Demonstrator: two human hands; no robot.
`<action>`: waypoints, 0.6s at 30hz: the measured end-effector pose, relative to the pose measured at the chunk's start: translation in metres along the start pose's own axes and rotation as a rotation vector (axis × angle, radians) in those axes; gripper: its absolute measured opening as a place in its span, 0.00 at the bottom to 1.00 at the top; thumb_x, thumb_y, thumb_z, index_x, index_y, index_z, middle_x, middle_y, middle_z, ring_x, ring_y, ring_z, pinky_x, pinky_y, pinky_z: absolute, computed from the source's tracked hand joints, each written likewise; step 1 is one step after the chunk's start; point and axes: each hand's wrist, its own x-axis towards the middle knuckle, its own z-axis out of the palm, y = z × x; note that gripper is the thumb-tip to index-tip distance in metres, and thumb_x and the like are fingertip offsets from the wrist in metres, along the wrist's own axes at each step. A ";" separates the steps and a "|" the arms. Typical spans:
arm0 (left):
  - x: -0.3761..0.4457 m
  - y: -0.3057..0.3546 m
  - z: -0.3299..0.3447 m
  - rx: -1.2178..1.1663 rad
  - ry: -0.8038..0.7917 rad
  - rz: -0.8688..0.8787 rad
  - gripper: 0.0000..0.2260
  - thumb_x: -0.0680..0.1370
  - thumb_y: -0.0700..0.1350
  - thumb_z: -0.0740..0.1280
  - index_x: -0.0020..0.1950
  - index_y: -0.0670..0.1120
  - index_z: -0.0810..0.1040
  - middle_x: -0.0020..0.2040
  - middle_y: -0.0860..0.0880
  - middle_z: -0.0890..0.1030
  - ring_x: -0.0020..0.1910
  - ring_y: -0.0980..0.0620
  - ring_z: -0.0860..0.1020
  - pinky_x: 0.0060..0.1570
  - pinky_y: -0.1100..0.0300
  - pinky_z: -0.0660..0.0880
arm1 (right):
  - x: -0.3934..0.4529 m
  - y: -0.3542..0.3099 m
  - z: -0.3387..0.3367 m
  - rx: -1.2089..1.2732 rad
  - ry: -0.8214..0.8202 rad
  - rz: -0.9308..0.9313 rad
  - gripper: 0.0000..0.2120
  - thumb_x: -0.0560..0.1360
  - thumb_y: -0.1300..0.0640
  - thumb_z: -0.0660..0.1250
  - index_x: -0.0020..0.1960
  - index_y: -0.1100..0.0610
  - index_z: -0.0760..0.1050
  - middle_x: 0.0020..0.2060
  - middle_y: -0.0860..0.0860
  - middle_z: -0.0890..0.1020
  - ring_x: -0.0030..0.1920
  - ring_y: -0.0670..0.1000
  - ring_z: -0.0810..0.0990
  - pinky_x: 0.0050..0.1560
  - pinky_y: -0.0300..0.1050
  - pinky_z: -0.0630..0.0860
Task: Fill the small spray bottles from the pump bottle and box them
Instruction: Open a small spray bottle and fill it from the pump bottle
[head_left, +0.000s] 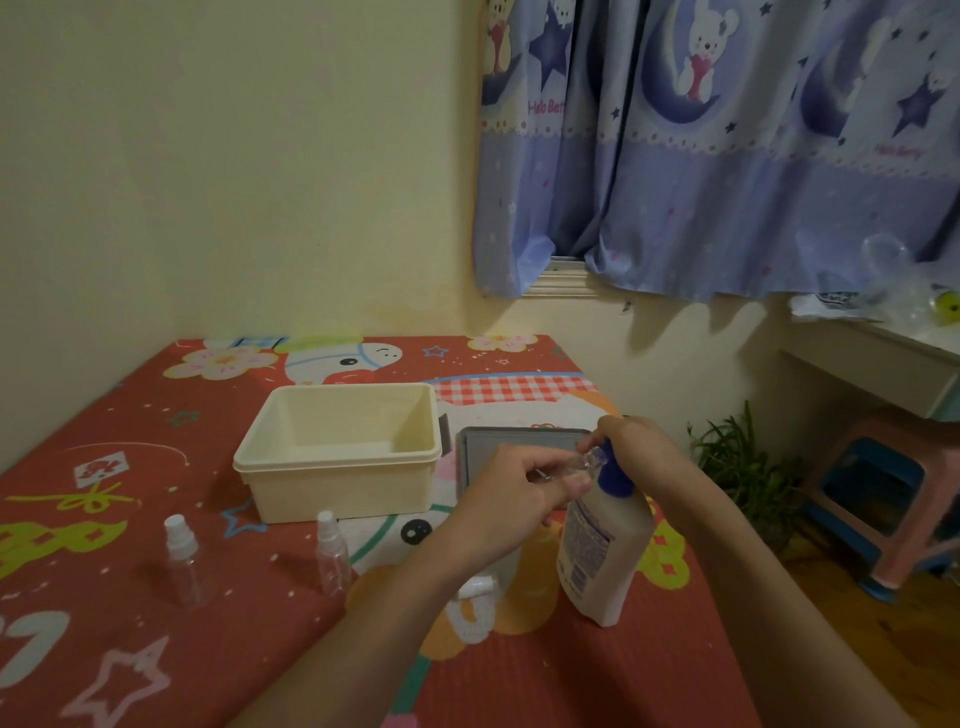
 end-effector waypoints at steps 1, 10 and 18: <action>0.000 -0.001 0.000 0.001 0.004 -0.004 0.14 0.77 0.45 0.69 0.63 0.45 0.80 0.39 0.51 0.81 0.29 0.62 0.75 0.34 0.66 0.73 | -0.002 -0.001 0.001 0.014 0.002 -0.002 0.16 0.77 0.58 0.56 0.50 0.65 0.79 0.56 0.67 0.78 0.41 0.54 0.73 0.38 0.45 0.71; -0.001 0.005 -0.004 0.048 -0.001 0.003 0.13 0.77 0.45 0.70 0.61 0.47 0.81 0.42 0.50 0.82 0.34 0.60 0.77 0.34 0.66 0.75 | 0.000 -0.003 0.001 0.058 -0.025 0.016 0.14 0.76 0.57 0.56 0.38 0.57 0.78 0.39 0.55 0.77 0.32 0.47 0.72 0.35 0.41 0.70; 0.001 0.002 -0.003 0.056 -0.005 -0.007 0.13 0.77 0.45 0.70 0.61 0.47 0.81 0.43 0.50 0.83 0.35 0.59 0.79 0.34 0.65 0.75 | -0.001 0.002 0.004 0.045 0.005 -0.020 0.13 0.76 0.59 0.56 0.39 0.58 0.77 0.40 0.55 0.76 0.31 0.46 0.70 0.33 0.39 0.68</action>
